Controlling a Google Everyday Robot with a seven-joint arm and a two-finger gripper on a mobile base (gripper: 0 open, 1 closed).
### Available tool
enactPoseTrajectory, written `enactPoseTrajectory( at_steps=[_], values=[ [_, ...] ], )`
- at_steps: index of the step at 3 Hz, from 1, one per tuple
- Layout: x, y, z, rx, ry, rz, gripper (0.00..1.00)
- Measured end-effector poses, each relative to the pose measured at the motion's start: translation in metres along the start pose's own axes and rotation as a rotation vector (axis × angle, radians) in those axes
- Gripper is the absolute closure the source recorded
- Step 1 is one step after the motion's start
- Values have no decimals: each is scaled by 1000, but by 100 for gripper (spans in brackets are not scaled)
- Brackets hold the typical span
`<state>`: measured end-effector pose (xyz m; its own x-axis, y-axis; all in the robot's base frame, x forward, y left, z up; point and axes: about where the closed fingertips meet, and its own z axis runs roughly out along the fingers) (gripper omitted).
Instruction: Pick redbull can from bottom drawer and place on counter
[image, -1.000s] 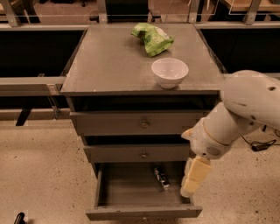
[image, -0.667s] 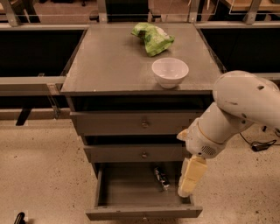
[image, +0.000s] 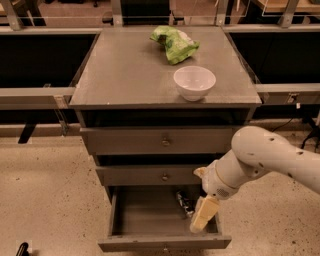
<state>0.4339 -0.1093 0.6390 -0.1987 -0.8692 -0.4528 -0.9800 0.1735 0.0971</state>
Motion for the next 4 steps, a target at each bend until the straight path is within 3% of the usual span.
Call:
enactPoseTrajectory(
  at_steps=[1,2,3,4],
  values=[
    [-5,-24,9,82,-43,6,0],
    [-6,-24,9,84,-44,6,0],
    [6,-59,10,128,-43,70,0],
    [41,-92,37,177,-56,117,0]
  ],
)
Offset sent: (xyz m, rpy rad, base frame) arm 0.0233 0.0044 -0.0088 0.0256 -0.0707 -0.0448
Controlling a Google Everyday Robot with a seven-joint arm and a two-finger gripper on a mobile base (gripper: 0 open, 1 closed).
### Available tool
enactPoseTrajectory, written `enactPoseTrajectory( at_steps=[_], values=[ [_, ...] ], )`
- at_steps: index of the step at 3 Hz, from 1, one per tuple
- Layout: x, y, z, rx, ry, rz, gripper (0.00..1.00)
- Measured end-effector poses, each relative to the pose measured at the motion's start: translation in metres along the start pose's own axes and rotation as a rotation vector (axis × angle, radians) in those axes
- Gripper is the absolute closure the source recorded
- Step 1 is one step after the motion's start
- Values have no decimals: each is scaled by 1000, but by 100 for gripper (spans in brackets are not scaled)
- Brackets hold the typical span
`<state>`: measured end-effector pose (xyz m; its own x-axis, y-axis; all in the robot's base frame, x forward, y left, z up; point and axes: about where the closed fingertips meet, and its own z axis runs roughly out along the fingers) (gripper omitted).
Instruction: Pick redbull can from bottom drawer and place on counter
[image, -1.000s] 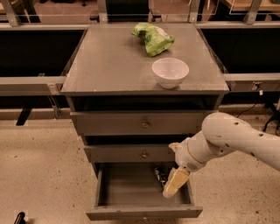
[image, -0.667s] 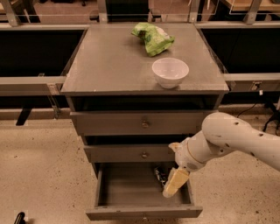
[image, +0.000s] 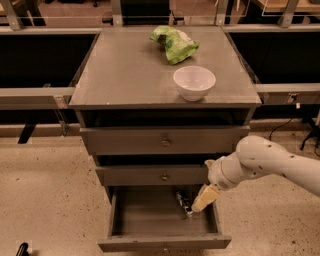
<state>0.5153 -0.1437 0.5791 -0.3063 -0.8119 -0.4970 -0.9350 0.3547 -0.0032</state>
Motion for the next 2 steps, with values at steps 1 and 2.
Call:
enactPoseTrajectory(
  at_steps=[1,2],
  values=[
    [30,-36,38,104,-41,38,0],
    [44,-56,48,160,-115,20,0]
  ],
)
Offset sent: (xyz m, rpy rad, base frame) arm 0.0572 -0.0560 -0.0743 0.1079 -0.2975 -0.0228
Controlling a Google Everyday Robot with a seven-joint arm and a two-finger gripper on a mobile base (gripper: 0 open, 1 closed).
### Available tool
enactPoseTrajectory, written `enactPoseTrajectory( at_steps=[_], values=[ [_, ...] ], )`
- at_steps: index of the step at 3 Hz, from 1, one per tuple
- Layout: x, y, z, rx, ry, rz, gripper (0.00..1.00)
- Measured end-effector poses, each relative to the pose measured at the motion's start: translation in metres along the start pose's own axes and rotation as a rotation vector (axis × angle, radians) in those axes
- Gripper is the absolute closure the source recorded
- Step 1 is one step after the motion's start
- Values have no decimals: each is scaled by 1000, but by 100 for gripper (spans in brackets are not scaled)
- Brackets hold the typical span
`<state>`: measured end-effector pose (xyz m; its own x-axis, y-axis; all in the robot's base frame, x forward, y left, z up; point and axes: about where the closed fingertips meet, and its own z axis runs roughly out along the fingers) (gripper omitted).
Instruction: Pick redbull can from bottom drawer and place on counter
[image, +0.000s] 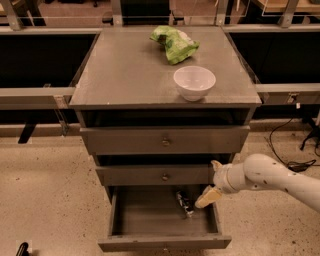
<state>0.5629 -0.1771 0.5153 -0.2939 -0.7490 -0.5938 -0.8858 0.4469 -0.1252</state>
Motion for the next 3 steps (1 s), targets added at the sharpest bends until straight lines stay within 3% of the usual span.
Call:
enactPoseTrajectory(
  at_steps=[1,2,3],
  values=[
    [4,0,1,3,-11,-43,0],
    [14,-7,15,-25,-21,18,0],
    [26,-25,55,-11,-107,135,0]
  ],
)
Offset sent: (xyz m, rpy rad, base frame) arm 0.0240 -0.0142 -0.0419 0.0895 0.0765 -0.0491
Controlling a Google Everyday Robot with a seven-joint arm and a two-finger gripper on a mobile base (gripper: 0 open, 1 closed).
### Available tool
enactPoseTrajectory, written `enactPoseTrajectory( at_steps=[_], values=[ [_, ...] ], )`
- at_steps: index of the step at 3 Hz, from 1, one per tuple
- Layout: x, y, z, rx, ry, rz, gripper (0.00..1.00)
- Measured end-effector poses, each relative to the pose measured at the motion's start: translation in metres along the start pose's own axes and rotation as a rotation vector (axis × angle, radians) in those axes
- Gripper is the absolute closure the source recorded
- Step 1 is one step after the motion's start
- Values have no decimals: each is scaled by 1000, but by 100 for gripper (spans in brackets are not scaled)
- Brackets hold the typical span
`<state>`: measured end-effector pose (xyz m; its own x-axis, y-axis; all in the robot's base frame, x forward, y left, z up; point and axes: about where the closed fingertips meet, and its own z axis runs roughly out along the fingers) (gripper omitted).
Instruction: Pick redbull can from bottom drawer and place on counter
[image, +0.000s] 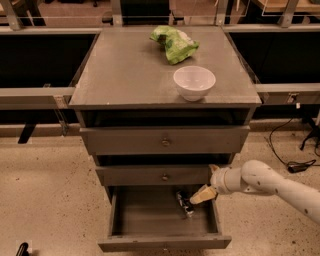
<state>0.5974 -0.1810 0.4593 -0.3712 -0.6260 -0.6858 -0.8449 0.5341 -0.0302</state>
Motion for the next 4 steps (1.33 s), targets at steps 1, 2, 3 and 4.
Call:
enactPoseTrajectory(
  at_steps=[1,2,3,4],
  values=[
    [10,0,17,-4,-17,45,0],
    [7,0,14,-4,-17,45,0],
    [6,1,15,-4,-18,48,19],
    [3,1,11,-4,-18,48,41]
  ],
)
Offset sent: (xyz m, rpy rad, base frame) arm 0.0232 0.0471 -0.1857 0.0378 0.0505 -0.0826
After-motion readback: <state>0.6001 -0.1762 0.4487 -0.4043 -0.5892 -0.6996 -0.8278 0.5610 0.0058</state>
